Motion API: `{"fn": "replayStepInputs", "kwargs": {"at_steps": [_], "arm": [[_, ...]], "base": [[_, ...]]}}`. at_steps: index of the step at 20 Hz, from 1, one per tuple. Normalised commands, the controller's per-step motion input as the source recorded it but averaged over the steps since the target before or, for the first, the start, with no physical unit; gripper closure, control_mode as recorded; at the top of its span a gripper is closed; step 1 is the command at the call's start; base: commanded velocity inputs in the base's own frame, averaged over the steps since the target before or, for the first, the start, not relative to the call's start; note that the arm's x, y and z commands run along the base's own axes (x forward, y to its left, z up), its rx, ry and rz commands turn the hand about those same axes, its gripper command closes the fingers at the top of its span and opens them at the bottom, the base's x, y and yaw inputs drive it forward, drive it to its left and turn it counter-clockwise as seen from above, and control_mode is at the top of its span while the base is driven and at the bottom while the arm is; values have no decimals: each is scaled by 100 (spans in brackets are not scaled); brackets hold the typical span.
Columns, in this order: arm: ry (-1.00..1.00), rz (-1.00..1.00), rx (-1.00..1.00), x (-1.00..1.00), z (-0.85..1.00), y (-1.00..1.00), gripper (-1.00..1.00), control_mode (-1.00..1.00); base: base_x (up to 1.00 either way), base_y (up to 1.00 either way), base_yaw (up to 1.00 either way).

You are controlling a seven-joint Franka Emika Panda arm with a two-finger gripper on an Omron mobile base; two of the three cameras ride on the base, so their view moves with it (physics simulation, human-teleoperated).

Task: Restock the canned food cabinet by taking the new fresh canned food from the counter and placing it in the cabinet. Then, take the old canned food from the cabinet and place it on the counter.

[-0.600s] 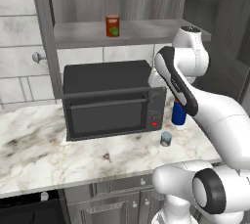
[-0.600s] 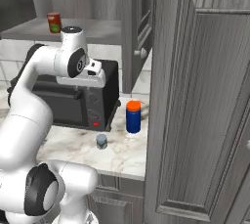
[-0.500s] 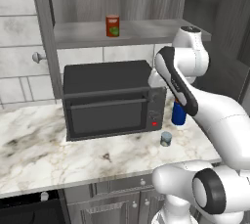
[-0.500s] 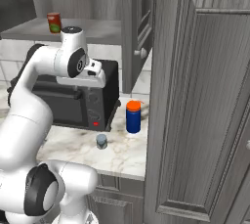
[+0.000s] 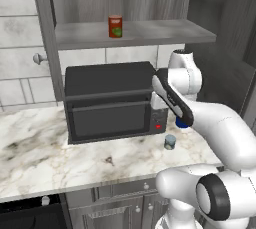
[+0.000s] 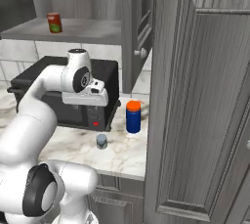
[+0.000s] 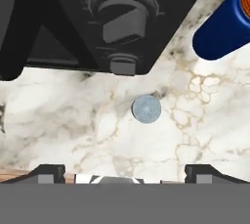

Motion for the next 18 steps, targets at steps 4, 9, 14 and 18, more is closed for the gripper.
{"fn": "replayStepInputs", "kwargs": {"at_steps": [4, 9, 14, 18], "arm": [[23, -5, -7, 0, -100, -19, -100, -100], [6, -4, -5, 0, -82, -34, -100, -100], [-3, 0, 1, 0, -53, -8, -100, -100], [0, -2, 3, 1, -68, 0, -100, -100]], "base": [[0, 0, 0], [0, 0, 0], [0, 0, 0], [0, 0, 0]]}}
